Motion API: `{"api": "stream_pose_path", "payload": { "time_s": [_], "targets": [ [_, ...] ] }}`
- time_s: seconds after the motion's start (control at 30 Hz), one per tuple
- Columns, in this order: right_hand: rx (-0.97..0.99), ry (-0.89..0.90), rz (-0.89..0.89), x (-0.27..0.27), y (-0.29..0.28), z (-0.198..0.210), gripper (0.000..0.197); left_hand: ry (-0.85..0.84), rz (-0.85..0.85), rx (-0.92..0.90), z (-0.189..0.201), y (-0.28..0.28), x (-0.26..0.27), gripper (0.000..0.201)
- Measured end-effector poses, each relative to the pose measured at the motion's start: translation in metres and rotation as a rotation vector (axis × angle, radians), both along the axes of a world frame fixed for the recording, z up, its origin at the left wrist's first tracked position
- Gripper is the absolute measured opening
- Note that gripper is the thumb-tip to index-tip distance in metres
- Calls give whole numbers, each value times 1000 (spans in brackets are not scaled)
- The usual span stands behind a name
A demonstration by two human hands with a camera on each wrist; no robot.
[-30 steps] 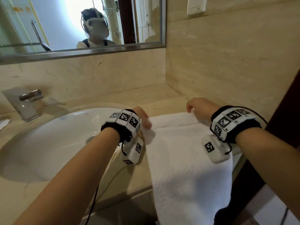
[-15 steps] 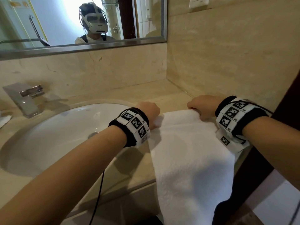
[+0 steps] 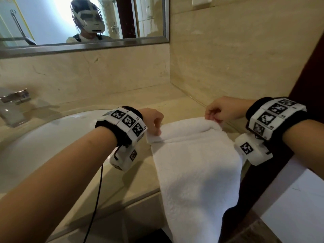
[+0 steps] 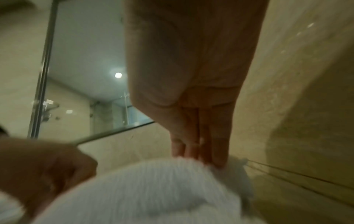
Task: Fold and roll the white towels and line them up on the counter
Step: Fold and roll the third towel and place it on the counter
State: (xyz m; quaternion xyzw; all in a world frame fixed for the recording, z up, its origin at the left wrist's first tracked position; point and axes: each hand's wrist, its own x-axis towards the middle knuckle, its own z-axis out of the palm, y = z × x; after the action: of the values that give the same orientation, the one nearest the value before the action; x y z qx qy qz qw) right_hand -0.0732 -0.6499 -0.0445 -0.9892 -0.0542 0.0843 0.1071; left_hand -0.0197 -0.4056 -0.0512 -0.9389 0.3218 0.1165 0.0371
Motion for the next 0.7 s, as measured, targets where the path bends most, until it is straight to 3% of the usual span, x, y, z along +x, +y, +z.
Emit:
{"api": "stream_pose_path", "payload": {
  "time_s": [0.1,0.23,0.37,0.5,0.6,0.7],
  "targets": [
    [146,12,-52,-1,0,6,25,66,25,-23,-1,0,-4,19],
    [-39,-25,28,7,11,5,8,119,88,16,-1,-1,-14,46],
    [-131,121,44,14,21,11,28,141,-4,142,-5,-11,-21,47],
    [-188,254,101,11,27,5,42,2,-41,243,-14,-17,-36,53],
    [-208,211,130,8,30,-1,41,44,-11,135,-19,-14,-38,60],
    [-277,176,165,6,33,-4,32,204,51,65,-14,-17,-37,48]
  ]
}}
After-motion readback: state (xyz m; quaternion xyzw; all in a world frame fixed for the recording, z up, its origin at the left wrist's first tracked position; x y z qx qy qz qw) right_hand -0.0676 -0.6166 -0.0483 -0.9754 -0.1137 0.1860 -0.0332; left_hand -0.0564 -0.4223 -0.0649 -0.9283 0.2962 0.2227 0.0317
